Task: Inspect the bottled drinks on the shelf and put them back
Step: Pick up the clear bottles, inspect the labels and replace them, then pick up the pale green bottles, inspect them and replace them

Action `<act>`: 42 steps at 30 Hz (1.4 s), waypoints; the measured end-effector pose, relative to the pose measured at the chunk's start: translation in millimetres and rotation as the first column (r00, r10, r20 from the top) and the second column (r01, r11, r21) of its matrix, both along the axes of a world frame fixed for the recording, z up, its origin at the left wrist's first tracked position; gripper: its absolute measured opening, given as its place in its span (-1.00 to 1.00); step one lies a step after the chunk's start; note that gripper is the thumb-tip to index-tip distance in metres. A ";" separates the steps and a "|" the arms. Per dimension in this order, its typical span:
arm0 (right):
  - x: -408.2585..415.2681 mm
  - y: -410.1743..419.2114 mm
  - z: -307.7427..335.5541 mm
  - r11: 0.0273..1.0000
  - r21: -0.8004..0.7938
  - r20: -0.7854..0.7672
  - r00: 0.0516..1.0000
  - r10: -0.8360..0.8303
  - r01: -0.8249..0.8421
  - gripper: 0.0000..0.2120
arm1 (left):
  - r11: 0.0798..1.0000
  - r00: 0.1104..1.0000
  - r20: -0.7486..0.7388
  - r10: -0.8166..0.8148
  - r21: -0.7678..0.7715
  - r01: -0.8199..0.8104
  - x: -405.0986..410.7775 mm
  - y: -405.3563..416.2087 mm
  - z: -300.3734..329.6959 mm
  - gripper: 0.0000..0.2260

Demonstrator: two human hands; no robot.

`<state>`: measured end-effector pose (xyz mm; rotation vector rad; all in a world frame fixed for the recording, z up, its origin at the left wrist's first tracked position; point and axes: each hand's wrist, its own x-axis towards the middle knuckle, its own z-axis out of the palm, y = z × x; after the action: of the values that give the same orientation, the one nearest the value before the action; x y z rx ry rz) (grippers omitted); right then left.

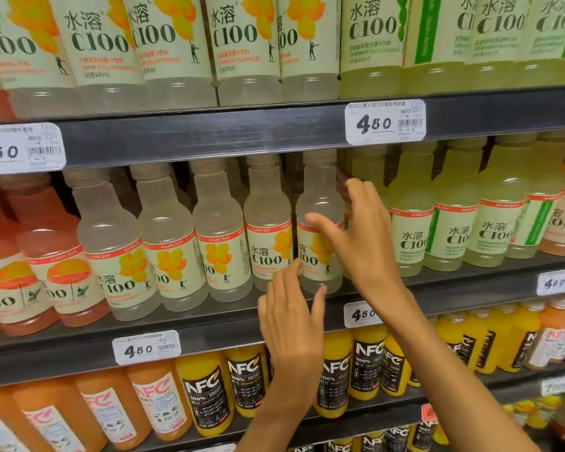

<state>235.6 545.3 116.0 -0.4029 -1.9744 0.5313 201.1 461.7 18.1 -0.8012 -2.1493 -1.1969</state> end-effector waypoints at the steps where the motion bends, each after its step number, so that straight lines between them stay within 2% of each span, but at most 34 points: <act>1: 0.3 0.7 0.1 1.000 0.005 0.009 1.000 -0.002 0.002 -0.56 | 1.000 1.000 -0.009 0.004 -0.009 -0.004 0.5 0.2 0.7 -0.53; 6: 2.3 1.3 1.1 0.972 0.156 0.044 0.982 -0.184 0.175 -0.70 | 0.999 0.999 0.045 -0.006 -0.051 0.008 0.0 0.9 6.9 -0.49; 11: -0.6 6.1 8.7 0.994 0.051 0.215 0.971 -0.102 0.093 -0.69 | 0.997 0.999 0.043 0.010 -0.075 -0.007 -2.2 2.2 10.5 -0.54; 16: -1.9 7.3 9.5 0.999 -0.016 0.220 0.975 -0.027 0.031 -0.72 | 0.995 0.999 0.051 0.004 -0.099 0.001 -1.7 5.3 10.6 -0.57; 19: 0.3 10.4 5.0 0.995 -0.091 0.140 0.988 0.063 -0.050 -0.69 | 0.995 0.998 0.063 0.018 -0.098 -0.012 1.2 7.6 11.4 -0.57; 23: 18.6 25.7 4.9 0.992 -0.109 -0.248 0.968 0.032 -0.061 -0.76 | 1.000 0.999 0.039 0.014 -0.024 -0.013 11.5 14.9 15.4 -0.58; 25: 27.0 40.0 12.2 0.995 -0.094 -0.326 0.945 0.000 -0.033 -0.80 | 0.999 0.999 0.038 -0.020 0.034 0.019 19.5 24.6 17.6 -0.61; 28: 25.2 56.3 23.3 0.995 -0.087 -0.172 0.985 0.033 -0.048 -0.81 | 0.996 0.995 0.075 -0.069 0.066 0.064 31.9 42.8 16.4 -0.60; 31: 13.8 64.7 27.4 0.984 -0.122 0.038 0.990 0.136 -0.130 -0.64 | 0.997 0.993 0.103 -0.062 0.060 0.056 41.3 57.8 11.2 -0.55; 33: 9.4 69.3 26.3 0.977 -0.134 0.083 0.980 0.180 -0.168 -0.61 | 0.997 0.991 0.125 -0.051 0.068 0.043 45.7 62.8 9.9 -0.53; 37: 14.6 71.2 25.8 0.957 -0.148 -0.051 0.968 0.246 -0.251 -0.61 | 0.994 0.981 0.180 -0.066 0.095 0.050 50.0 63.6 8.6 -0.50; 40: 24.4 72.4 25.2 0.910 -0.244 -0.134 0.941 0.312 -0.336 -0.62 | 0.986 0.969 0.210 -0.132 0.132 0.106 53.4 58.2 8.2 -0.43; 42: 32.3 72.4 25.4 0.842 -0.323 -0.189 0.901 0.390 -0.432 -0.69 | 0.975 0.955 0.228 -0.190 0.156 0.157 55.5 54.5 10.4 -0.34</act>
<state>267.9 617.7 141.4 -0.1562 -1.8518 1.1779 256.7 516.3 28.5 -0.8346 -2.1923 -1.5870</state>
